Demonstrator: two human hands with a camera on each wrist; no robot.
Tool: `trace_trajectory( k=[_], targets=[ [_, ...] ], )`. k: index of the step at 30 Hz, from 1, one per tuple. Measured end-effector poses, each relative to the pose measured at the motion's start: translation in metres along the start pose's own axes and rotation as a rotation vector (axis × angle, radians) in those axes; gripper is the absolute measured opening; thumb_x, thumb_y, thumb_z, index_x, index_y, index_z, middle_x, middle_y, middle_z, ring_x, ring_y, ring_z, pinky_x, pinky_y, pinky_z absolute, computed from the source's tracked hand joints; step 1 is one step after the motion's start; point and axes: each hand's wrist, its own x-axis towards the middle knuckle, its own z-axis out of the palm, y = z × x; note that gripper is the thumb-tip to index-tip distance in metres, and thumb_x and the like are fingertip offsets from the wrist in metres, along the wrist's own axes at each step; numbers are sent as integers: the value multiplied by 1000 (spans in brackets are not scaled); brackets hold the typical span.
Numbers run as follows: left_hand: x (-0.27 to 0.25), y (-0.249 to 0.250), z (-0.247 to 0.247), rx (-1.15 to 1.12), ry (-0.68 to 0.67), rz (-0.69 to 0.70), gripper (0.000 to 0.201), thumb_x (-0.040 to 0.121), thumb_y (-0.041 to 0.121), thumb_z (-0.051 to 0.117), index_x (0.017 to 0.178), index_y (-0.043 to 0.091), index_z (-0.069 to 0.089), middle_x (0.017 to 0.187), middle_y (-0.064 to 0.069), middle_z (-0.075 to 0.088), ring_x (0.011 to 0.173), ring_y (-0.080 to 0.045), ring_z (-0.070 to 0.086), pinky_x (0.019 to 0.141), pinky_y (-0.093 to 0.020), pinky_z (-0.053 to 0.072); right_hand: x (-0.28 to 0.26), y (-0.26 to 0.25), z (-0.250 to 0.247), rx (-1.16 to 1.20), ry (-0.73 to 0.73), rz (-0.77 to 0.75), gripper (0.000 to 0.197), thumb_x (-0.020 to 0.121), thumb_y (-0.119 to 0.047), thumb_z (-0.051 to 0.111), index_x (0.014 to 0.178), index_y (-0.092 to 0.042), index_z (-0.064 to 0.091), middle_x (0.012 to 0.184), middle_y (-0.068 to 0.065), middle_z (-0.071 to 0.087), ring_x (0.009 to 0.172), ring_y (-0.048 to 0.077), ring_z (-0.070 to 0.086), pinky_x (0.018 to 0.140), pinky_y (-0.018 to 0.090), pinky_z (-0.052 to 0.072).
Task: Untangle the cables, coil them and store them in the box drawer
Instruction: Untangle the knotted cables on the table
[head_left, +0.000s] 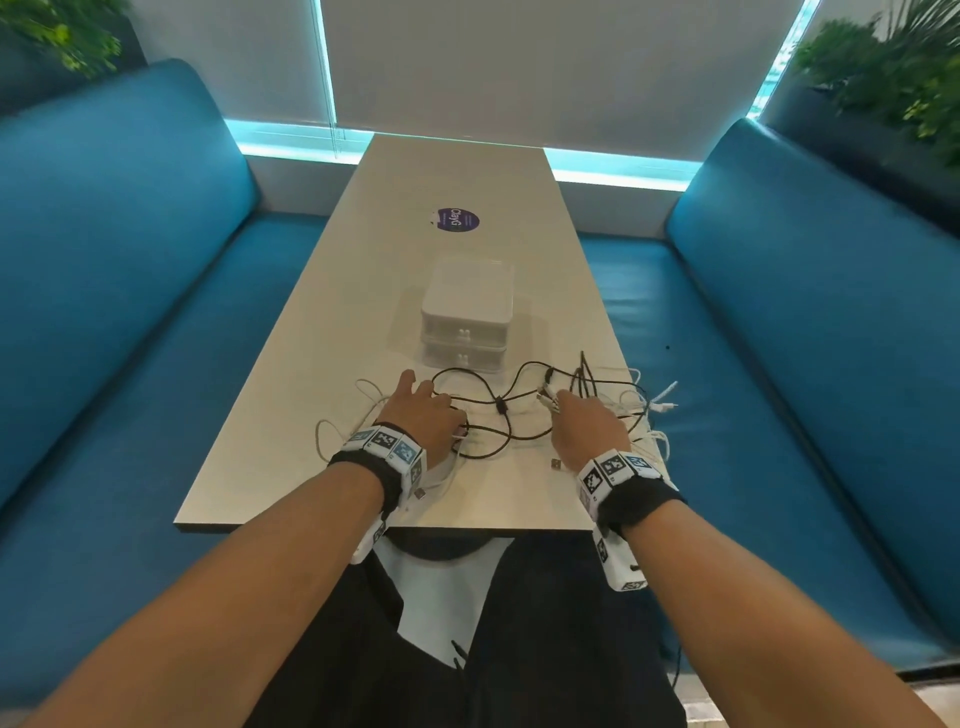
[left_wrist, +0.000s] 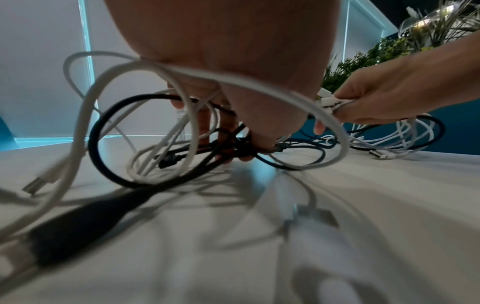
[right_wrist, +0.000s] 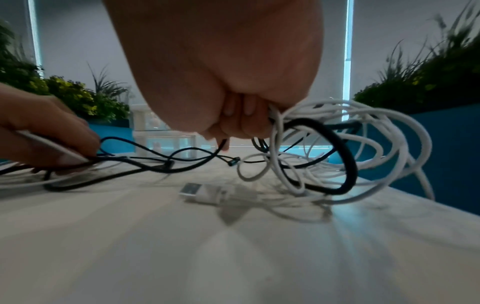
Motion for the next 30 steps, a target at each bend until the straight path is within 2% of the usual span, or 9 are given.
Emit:
trace_trajectory(
  k=[3,7,9,13,17,20,24,27,30],
  targets=[
    [1,1,-4,12,6,6,31,98,33,43,124,34,60,122,3,63,121,-27,47,110,-52,19,0,-14,4,145,52,-87,21,101,-28,39,114,-18,53,93,11,65,80,31,63,71,41,55],
    [1,5,-8,3,48,0,31,100,32,39,121,30,61,118,3,64,119,-27,49,110,-52,21,0,-36,14,215,-42,-280,23,101,-31,42,107,-15,58,94,12,67,83,31,62,71,40,53],
    [2,7,-8,-1,78,-8,30,100,33,39,120,29,61,114,3,65,116,-27,50,109,-51,23,1,-42,19,210,-81,-314,24,100,-32,43,106,-15,61,95,11,68,86,30,63,74,41,53],
    [0,7,-4,-39,109,-11,29,101,35,38,118,29,60,114,2,65,115,-27,51,109,-52,22,2,-45,23,164,-62,-266,27,100,-37,44,108,-19,61,96,10,67,86,30,64,75,42,55],
    [0,2,-4,-74,10,-30,26,97,30,44,117,28,61,118,3,62,119,-26,47,110,-55,20,1,-29,19,45,-56,-208,24,101,-33,42,109,-20,60,95,8,65,83,27,64,76,42,56],
    [0,-9,-3,-85,-25,-53,26,94,29,47,116,30,61,120,5,62,120,-25,45,110,-55,19,2,-5,12,-3,-53,-72,21,100,-25,42,108,-19,60,95,6,66,84,26,65,76,39,56],
    [-7,-32,9,-34,-52,-93,34,94,24,44,124,30,59,126,3,59,124,-28,43,112,-56,18,1,38,-6,-31,-66,171,20,94,-10,45,103,-12,63,104,12,68,96,32,66,79,38,53],
    [-11,-44,18,-13,-18,-106,33,96,23,41,122,31,58,124,4,59,121,-26,45,109,-54,21,1,52,-12,-54,-51,250,19,92,-10,47,102,-10,63,106,15,68,99,34,66,80,39,54],
    [-6,-37,15,-41,36,-89,28,95,27,45,119,29,58,121,3,58,117,-25,47,108,-52,23,1,42,-10,-14,-42,283,21,92,-8,45,104,-9,62,107,14,66,100,34,65,81,40,54]
  ],
)
